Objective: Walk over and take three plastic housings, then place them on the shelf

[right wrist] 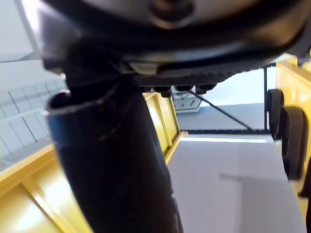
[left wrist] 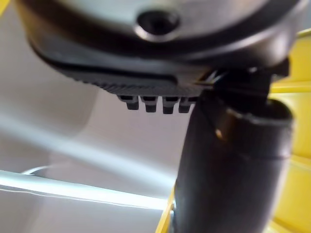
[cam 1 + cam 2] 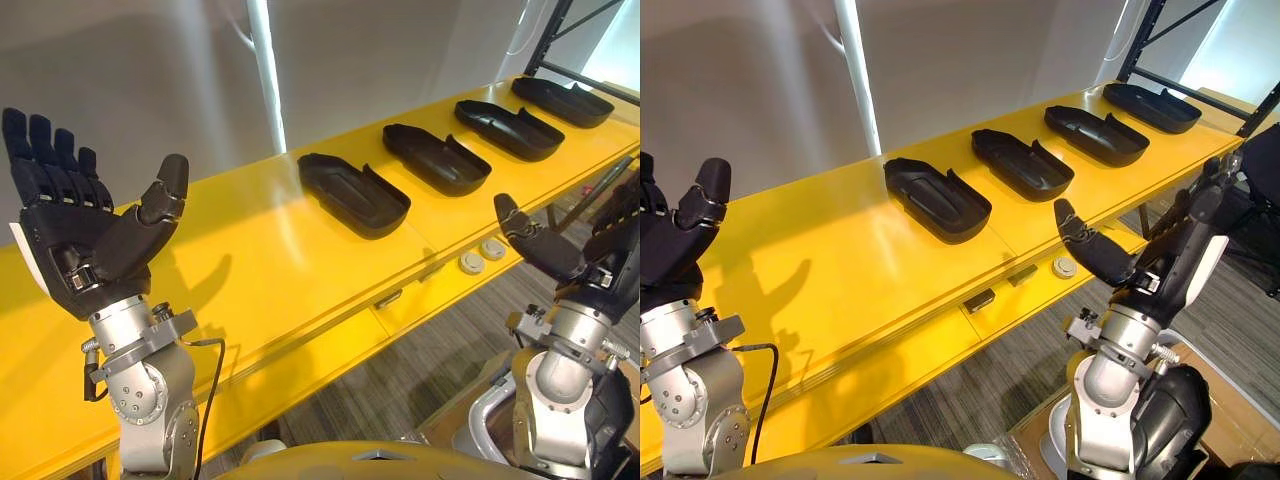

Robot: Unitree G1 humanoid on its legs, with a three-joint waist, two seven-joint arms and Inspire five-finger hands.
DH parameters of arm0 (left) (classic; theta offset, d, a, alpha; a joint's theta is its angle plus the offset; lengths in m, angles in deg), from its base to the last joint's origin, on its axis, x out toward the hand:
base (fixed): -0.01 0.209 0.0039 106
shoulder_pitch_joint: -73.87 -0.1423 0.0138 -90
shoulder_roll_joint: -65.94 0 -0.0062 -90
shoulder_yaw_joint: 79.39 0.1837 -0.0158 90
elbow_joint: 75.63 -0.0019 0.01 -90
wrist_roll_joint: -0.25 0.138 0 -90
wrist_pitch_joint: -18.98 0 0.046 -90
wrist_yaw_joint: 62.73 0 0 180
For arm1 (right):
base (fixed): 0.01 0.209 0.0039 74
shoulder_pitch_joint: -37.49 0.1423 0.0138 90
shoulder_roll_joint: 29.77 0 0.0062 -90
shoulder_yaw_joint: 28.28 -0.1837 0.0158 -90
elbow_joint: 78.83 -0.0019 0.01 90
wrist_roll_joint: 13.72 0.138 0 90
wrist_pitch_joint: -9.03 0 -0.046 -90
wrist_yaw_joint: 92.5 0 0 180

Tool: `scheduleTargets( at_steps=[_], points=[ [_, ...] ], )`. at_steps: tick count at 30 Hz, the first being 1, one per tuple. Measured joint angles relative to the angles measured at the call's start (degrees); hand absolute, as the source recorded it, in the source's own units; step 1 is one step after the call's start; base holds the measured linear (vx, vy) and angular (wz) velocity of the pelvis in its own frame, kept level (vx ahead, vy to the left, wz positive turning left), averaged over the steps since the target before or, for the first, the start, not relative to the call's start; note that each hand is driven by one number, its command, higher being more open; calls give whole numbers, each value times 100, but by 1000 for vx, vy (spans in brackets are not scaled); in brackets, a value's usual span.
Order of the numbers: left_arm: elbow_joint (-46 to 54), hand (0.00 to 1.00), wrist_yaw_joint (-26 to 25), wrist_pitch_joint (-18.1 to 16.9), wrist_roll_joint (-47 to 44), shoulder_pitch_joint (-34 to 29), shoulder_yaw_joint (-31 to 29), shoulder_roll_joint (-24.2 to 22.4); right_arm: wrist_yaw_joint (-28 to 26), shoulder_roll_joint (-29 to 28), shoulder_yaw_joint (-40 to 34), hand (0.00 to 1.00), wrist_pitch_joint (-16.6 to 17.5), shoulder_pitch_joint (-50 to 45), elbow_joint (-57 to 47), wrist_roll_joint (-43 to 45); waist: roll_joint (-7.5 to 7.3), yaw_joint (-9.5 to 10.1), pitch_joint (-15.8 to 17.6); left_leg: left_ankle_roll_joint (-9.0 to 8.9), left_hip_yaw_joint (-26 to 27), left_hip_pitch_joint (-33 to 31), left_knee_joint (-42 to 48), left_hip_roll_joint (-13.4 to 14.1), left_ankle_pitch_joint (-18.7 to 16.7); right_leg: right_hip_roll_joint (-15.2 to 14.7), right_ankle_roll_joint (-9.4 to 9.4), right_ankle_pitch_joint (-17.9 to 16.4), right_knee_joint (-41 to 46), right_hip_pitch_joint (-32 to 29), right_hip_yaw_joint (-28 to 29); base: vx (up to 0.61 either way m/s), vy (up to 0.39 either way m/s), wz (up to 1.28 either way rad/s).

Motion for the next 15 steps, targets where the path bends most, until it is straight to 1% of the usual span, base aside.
scheduleTargets(
  at_steps=[1,3,4,6,7,11,15],
  points=[
    [-8,100,148,69,1,-45,-47,-3,-263,78,23,100,-122,167,44,246,-1,3,0,-2,-71,-57,0,-4,25,7,-3,12,-1,-3,-74,7,-18,22],
    [-79,100,299,98,1,-60,-93,-4,-531,203,60,100,-255,436,306,466,-12,38,-1,-3,-115,-73,0,-2,39,15,-7,18,0,2,-112,-7,-17,18],
    [-246,100,498,154,2,-50,-122,0,-863,414,136,100,-440,862,945,560,-26,133,-12,-5,-181,-97,-1,-5,55,21,-7,18,2,20,-172,-18,-17,19],
    [-437,100,684,184,-1,-57,-125,0,-1172,602,162,100,-663,1200,1609,697,-28,222,-11,1,-289,-168,-2,-16,96,28,-7,18,5,19,-280,-32,-20,28],
    [-550,100,753,197,-31,-62,-131,0,-1357,681,163,100,-808,1369,2012,814,-27,315,-11,-1,-342,-193,-2,-22,110,31,-7,18,5,30,-336,-33,-17,28],
    [-666,100,934,194,-128,-187,-369,0,-1696,821,249,100,-984,1638,2837,957,-15,474,-2,14,-527,-270,-2,-67,157,25,-10,15,-1,77,-517,-21,-16,23],
    [-673,100,984,194,-133,-305,-483,-1,-1664,854,256,100,-983,1776,2954,954,-10,476,6,17,-593,-313,-3,-88,187,19,-8,15,-4,84,-589,-21,-10,12]
  ],
)
